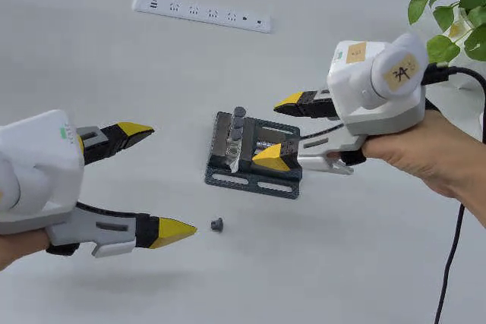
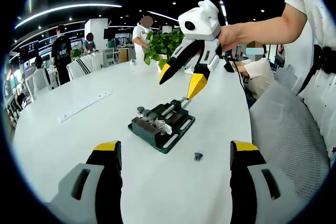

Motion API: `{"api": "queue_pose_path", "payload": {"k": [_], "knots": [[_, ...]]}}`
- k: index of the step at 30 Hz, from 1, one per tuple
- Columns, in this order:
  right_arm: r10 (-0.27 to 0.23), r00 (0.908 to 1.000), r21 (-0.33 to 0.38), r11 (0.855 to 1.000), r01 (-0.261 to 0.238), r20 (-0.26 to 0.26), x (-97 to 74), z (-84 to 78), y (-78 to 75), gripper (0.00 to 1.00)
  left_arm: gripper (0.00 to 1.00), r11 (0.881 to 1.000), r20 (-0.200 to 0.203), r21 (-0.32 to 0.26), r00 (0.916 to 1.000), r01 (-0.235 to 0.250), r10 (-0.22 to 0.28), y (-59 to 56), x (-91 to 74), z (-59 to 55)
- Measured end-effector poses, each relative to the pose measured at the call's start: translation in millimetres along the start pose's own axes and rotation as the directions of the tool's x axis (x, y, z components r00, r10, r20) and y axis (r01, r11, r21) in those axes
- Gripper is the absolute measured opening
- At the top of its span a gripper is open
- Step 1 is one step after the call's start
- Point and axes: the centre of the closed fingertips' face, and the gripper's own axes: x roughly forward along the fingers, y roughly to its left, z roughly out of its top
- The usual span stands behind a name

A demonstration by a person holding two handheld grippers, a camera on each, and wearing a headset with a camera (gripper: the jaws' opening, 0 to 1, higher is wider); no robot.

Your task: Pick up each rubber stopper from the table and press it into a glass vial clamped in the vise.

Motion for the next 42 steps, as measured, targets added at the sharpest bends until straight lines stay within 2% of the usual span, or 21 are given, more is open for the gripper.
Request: {"api": "queue_pose_path", "payload": {"k": [8, 19, 26, 33, 42], "knots": [[0.026, 0.9960, 0.015, 1.000, -0.028, 0.085, -6.2, -1.5, 11.6, 0.52, 0.89, 1.000, -0.018, 0.009, 0.9998, 0.008, -0.008, -1.3, -3.1, -3.2], [0.093, 0.9805, 0.032, 0.994, -0.100, 0.173, -5.3, -12.8, 42.2, 0.54, 0.93, 1.000, -0.026, 0.011, 0.9996, 0.009, -0.008, -6.6, -5.9, 0.9], [0.125, 0.9730, 0.059, 0.989, -0.139, 0.194, -0.2, -28.8, 60.7, 0.57, 0.97, 0.999, -0.035, 0.011, 0.9989, 0.031, -0.031, -10.9, -5.2, -1.0], [0.145, 0.9697, 0.067, 0.985, -0.161, 0.196, 7.3, -41.4, 74.2, 0.58, 0.99, 0.998, -0.047, 0.011, 0.9974, 0.055, -0.054, -13.7, -5.2, -5.0], [0.182, 0.9635, 0.067, 0.978, -0.198, 0.196, 33.5, -52.1, 92.2, 0.51, 0.99, 0.998, -0.065, 0.008, 0.9960, 0.062, -0.061, -12.0, -7.0, -10.2]]}}
